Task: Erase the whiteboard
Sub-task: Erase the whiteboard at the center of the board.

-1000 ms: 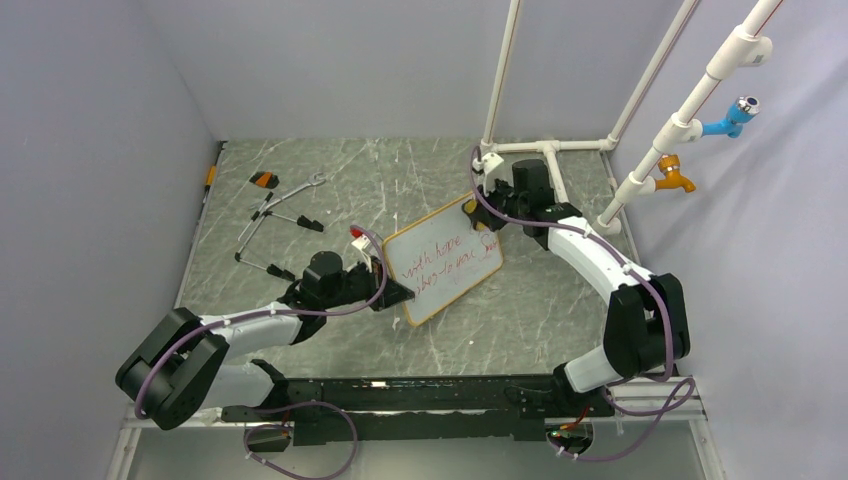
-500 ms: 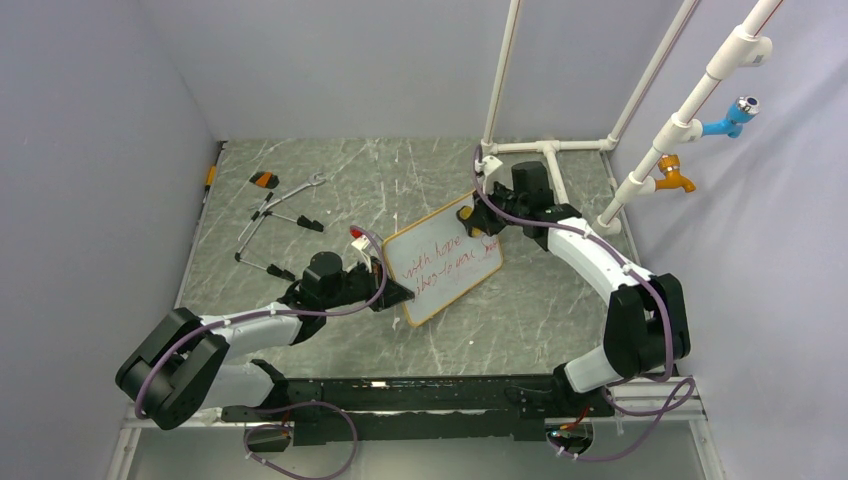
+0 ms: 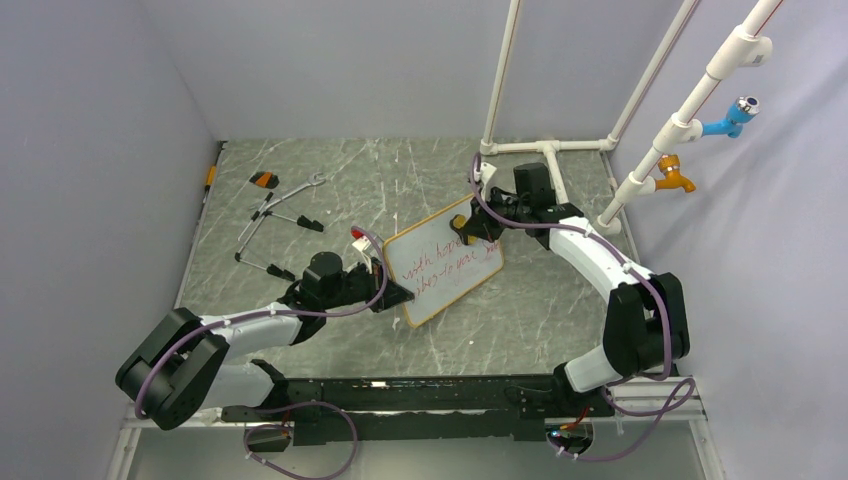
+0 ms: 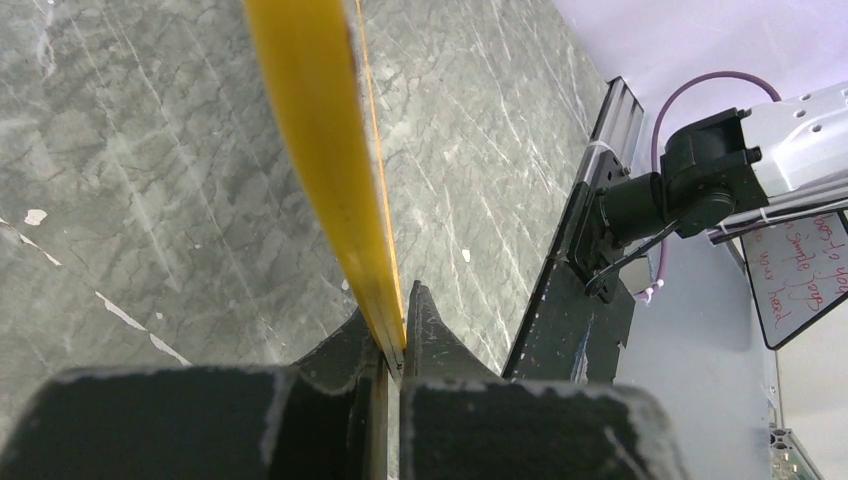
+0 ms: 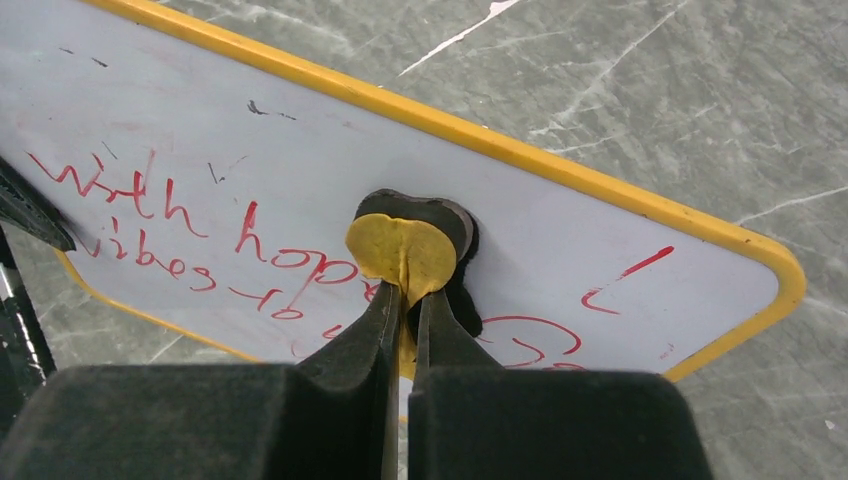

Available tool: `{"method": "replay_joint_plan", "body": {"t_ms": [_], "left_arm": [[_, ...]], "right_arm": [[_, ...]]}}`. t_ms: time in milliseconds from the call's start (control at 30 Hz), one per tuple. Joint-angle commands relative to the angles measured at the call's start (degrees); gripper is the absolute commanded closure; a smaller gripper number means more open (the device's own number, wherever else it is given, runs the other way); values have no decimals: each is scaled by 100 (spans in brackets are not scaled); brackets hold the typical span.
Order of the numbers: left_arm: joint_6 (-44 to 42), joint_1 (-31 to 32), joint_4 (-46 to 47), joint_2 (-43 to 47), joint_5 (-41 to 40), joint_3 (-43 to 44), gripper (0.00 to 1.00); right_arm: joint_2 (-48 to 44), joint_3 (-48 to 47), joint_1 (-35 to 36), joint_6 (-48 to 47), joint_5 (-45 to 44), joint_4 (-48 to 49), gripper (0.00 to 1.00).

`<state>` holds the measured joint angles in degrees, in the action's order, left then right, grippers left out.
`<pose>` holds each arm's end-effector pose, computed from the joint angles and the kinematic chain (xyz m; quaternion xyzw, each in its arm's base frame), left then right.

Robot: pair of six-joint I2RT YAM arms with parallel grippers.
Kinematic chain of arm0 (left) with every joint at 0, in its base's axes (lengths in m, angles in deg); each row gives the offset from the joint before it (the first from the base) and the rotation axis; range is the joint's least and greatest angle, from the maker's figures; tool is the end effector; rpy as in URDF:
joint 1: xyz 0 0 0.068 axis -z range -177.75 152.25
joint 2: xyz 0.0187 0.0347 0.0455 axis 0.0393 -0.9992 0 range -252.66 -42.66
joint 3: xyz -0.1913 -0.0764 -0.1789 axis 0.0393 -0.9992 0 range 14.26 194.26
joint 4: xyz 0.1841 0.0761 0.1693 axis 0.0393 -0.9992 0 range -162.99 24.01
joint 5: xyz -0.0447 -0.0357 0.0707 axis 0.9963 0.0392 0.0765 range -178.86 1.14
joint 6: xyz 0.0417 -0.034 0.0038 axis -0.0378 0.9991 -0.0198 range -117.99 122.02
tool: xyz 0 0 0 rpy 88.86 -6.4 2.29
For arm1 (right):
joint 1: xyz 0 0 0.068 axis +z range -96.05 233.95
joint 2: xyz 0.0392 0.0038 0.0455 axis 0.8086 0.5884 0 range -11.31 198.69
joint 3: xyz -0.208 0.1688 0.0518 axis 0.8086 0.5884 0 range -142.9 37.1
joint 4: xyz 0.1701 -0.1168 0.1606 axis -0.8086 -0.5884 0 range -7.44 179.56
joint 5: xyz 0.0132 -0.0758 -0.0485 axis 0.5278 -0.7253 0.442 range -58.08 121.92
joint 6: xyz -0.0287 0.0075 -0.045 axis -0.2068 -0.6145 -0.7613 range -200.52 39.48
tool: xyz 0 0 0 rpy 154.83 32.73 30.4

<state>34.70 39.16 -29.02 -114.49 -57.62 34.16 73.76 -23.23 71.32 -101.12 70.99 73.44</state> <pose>0.1784 -0.1571 0.1815 0.1920 0.7573 -0.5101 0.3598 0.3005 0.1174 0.2620 -0.4103 0.7653 0.2928 0.4004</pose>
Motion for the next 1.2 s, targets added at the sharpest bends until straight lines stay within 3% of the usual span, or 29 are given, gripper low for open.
{"method": "replay_joint_plan", "body": {"t_ms": [0,100,233,300,433,500,567,733,833,933,1100,1167], "left_arm": [[-406,216,244,97,1130,127,100],[-418,213,211,105,1126,132,100],[-428,218,209,123,1112,114,100],[-414,215,251,112,1121,105,100],[-407,212,280,112,1121,90,100],[-405,216,285,129,1108,71,100],[-410,215,276,147,1109,61,100],[-399,217,292,152,1104,58,100],[-390,220,304,140,1105,50,100],[-382,219,337,122,1112,52,100],[-392,214,349,117,1129,55,100],[-379,219,333,123,1121,51,100]], "right_arm": [[69,-43,92,410,-457,509,100],[114,25,-3,690,-1391,842,100],[167,49,-66,684,-1473,896,100],[204,-13,-73,537,-1096,748,100],[197,-129,-30,-115,461,88,100],[117,-83,51,-228,616,66,100],[98,-58,52,66,205,326,100],[98,103,-32,1052,-2109,1157,100],[37,213,-100,1176,-2456,1339,100],[66,101,-108,978,-2074,1137,100],[117,-121,-96,-85,99,114,100],[17,-77,-78,5,8,267,100]]}}
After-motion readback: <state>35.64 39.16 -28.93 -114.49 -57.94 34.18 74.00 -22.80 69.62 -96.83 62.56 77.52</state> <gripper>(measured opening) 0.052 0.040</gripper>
